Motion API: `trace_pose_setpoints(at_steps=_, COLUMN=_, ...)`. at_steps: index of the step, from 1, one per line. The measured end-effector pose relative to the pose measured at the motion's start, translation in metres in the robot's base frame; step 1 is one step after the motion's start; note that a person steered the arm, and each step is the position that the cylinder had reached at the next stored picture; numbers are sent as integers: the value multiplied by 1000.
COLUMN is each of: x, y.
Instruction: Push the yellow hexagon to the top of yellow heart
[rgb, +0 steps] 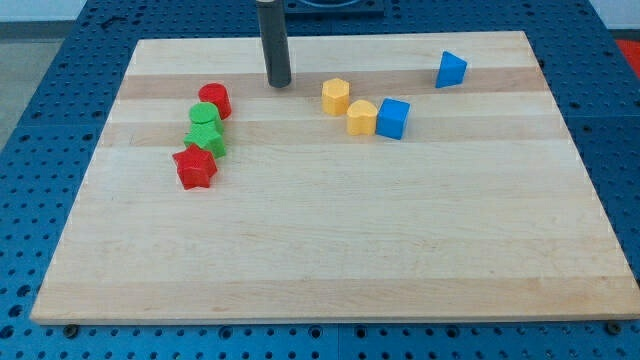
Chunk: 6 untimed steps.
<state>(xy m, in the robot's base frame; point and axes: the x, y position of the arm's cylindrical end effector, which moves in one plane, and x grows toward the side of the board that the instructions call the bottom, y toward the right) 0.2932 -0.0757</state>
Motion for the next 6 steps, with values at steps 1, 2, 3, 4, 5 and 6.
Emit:
trace_pose_setpoints(at_steps=1, x=11, y=2)
trace_pose_setpoints(at_steps=2, x=22, y=8)
trace_pose_setpoints(at_steps=3, x=25, y=20)
trace_pose_setpoints(at_steps=4, x=25, y=47)
trace_pose_setpoints(at_steps=5, x=25, y=75)
trace_pose_setpoints(at_steps=6, x=25, y=102)
